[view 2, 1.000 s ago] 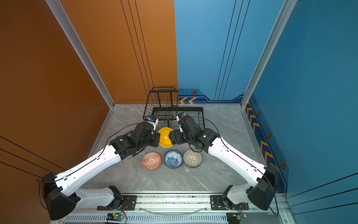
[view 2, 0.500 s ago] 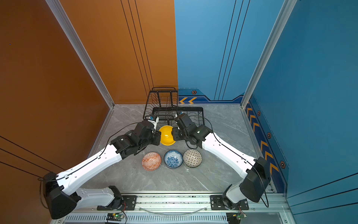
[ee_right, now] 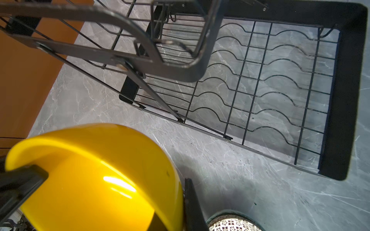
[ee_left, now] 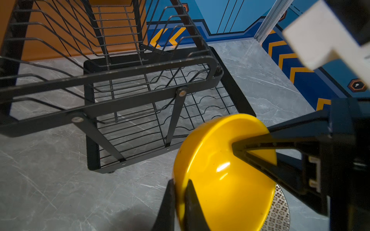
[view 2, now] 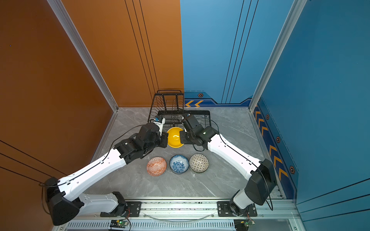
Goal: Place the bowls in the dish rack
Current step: 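Grasp the yellow bowl rim with the right gripper while the left gripper releases it, then carry the yellow bowl over the rack with the right gripper while the left withdraws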
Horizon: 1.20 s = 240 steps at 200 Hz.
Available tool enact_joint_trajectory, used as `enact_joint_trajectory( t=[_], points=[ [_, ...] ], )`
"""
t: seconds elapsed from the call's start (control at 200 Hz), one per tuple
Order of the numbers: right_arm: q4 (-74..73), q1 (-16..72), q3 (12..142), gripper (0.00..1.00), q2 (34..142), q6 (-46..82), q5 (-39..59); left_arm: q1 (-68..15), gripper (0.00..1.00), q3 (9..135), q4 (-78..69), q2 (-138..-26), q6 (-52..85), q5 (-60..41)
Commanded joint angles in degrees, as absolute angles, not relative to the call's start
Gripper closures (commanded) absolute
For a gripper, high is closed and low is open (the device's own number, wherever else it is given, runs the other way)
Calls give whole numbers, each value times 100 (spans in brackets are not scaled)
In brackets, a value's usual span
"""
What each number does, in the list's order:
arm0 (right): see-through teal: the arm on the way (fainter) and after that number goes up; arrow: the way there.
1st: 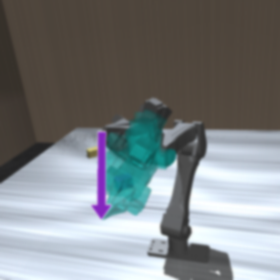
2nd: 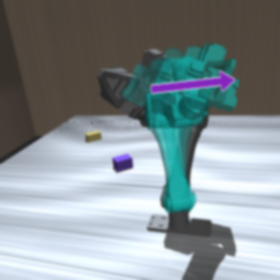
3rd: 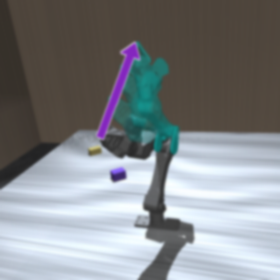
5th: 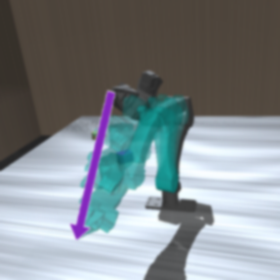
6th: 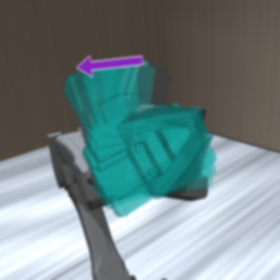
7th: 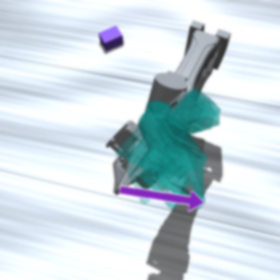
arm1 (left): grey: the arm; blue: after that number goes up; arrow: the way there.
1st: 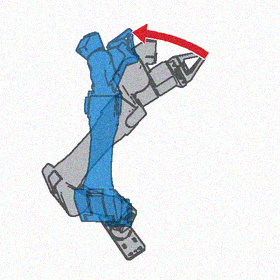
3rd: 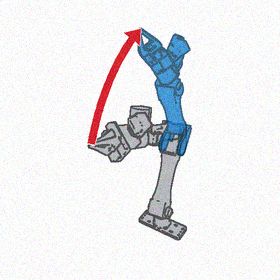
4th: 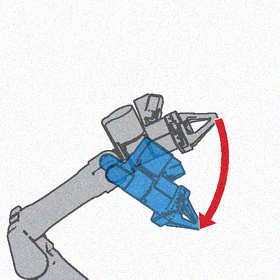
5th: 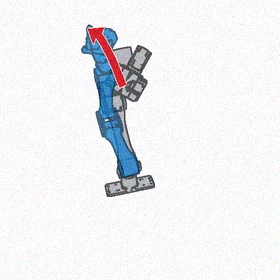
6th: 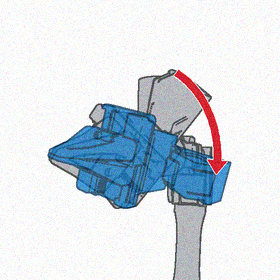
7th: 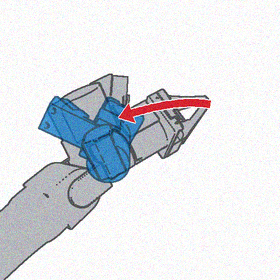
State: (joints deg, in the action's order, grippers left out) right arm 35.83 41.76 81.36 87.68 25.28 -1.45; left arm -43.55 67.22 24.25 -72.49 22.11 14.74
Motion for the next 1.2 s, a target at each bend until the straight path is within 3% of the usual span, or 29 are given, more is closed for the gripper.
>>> enact_joint_trajectory(
  t=[0.0,0.185,0.506,0.786,1.197],
  points=[
    [3675,4060,8530,100,8522,2233,170,-4222,66,6932,3168,-7153,2051,1438],
    [3689,3659,8220,100,8188,1291,44,-4087,0,6845,3590,-6924,1674,1346],
    [2592,2833,7305,100,7434,-463,-324,-3437,2,6936,4063,-6680,1157,1111],
    [987,2505,6937,100,7757,-1975,-893,-2960,2,7031,4110,-6841,969,728],
    [-3013,2672,5635,100,8594,-4449,-1659,-2577,2,7171,4044,-7044,914,185]
  ],
)
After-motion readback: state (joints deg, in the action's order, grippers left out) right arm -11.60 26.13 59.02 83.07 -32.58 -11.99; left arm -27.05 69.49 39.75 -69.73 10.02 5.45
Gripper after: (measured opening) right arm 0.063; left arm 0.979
